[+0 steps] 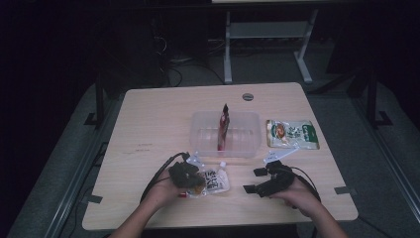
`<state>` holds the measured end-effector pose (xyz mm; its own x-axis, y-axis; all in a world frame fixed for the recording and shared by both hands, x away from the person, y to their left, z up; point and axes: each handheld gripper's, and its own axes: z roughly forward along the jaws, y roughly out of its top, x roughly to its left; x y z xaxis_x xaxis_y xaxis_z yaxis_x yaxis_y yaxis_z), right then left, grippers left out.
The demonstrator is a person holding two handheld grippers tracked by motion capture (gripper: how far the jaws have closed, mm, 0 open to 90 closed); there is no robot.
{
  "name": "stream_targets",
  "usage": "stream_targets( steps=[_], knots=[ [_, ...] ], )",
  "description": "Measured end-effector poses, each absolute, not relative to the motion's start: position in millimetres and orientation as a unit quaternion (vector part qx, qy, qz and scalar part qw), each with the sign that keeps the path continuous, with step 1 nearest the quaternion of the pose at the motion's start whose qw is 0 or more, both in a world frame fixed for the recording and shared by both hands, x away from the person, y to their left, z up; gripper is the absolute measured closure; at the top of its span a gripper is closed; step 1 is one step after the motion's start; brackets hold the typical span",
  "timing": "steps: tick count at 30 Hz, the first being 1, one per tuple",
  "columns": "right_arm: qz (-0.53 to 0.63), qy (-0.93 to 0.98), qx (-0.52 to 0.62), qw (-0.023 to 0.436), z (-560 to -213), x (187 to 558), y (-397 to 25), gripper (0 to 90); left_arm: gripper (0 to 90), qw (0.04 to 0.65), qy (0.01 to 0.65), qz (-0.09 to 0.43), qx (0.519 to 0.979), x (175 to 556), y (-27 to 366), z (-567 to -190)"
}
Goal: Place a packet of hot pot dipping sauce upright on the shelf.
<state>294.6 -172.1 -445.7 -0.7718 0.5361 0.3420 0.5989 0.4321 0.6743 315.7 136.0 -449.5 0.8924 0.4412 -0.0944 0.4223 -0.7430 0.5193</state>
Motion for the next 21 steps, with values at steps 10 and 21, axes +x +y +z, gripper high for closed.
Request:
stream_targets(
  steps=[10, 21],
  knots=[
    [-0.419, -0.845, -0.325, 0.069, -450.7, 301.1, -143.5, 17.4, 90.0, 0.277, 0.234, 0.014, 0.932, 316.5, 136.9, -449.8],
    [-0.403, -0.851, -0.325, 0.091, -461.3, 311.4, -114.2, 19.3, 90.0, 0.274, 0.227, 0.018, 0.934, 316.8, 137.6, -449.7]
  ],
)
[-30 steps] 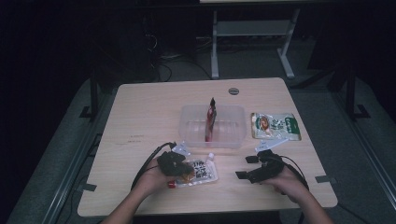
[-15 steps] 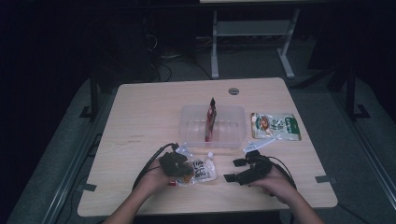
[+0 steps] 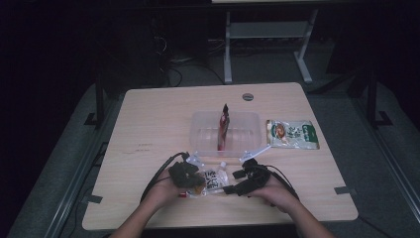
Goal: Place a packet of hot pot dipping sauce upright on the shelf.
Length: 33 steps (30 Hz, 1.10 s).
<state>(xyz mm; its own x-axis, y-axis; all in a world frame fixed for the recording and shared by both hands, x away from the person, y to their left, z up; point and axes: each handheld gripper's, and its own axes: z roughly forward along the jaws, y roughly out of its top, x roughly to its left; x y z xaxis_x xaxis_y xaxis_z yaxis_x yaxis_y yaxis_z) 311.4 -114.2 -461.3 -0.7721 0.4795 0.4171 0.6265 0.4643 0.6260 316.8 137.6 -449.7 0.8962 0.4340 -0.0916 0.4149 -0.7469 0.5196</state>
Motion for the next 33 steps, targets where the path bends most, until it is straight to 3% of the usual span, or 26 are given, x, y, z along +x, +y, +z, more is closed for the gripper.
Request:
stream_targets(
  steps=[17, 28, 33],
  knots=[
    [-0.408, -0.847, -0.311, 0.142, -471.2, 322.8, -87.0, 31.2, 90.0, 0.279, 0.229, 0.015, 0.932, 316.9, 139.0, -450.5],
    [-0.413, -0.844, -0.303, 0.158, -474.8, 326.5, -78.8, 45.1, 90.0, 0.283, 0.230, 0.013, 0.931, 316.7, 140.1, -451.0],
    [-0.407, -0.844, -0.311, 0.157, -475.7, 329.9, -81.7, 57.8, 90.0, 0.288, 0.232, 0.013, 0.929, 316.0, 139.9, -451.6]
  ],
)
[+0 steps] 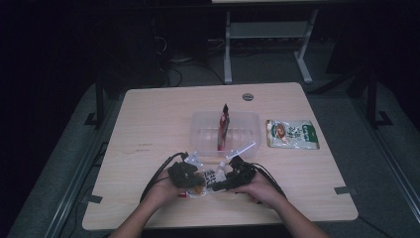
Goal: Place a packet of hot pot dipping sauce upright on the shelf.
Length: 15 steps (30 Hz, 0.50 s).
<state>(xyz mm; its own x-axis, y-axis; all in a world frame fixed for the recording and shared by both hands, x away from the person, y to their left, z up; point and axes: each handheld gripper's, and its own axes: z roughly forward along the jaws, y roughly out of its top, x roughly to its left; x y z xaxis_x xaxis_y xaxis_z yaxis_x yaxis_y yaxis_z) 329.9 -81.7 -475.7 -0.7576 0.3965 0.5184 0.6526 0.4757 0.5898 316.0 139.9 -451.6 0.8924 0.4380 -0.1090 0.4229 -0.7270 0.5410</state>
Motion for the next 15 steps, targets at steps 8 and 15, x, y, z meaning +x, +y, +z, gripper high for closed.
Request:
stream_targets(
  steps=[8, 15],
  knots=[
    [-0.406, -0.848, -0.304, 0.154, -477.4, 330.0, -81.5, 72.4, 90.0, 0.290, 0.227, 0.015, 0.930, 315.6, 140.6, -451.6],
    [-0.404, -0.853, -0.294, 0.149, -476.8, 329.8, -79.8, 83.9, 90.0, 0.300, 0.229, 0.013, 0.926, 315.0, 144.0, -450.3]
  ],
)
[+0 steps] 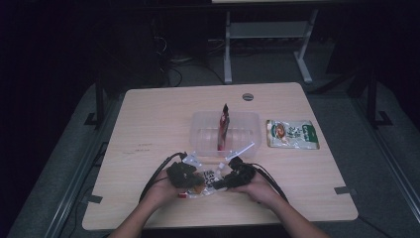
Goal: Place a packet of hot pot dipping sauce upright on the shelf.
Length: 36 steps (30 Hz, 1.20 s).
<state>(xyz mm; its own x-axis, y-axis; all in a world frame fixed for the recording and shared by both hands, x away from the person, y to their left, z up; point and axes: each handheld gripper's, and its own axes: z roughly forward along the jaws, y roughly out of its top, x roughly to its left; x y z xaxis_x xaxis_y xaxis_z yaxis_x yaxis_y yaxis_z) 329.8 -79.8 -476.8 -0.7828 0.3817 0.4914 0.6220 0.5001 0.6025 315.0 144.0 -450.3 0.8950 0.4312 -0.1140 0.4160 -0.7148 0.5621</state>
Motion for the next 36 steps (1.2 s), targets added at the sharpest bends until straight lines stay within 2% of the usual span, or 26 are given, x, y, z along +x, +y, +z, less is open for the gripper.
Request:
stream_targets(
  steps=[5, 7, 11, 20, 36],
  knots=[
    [-0.409, -0.851, -0.290, 0.153, -476.0, 330.3, -80.4, 88.9, 89.5, 0.307, 0.226, 0.015, 0.924, 313.4, 148.2, -447.6],
    [-0.413, -0.850, -0.289, 0.153, -475.0, 329.9, -81.0, 89.5, 82.6, 0.308, 0.223, 0.019, 0.925, 312.7, 150.3, -445.6],
    [-0.422, -0.847, -0.283, 0.155, -470.5, 328.9, -83.0, 89.8, 78.5, 0.319, 0.227, 0.037, 0.919, 313.7, 161.7, -437.0],
    [-0.463, -0.837, -0.254, 0.147, -445.2, 327.7, -93.8, 90.0, 86.0, 0.339, 0.245, 0.049, 0.907, 312.8, 184.3, -426.0],
    [-0.510, -0.823, -0.211, 0.137, -418.2, 322.2, -99.5, 90.0, 89.7, 0.363, 0.235, 0.004, 0.902, 311.9, 165.0, -432.1]
  ],
)
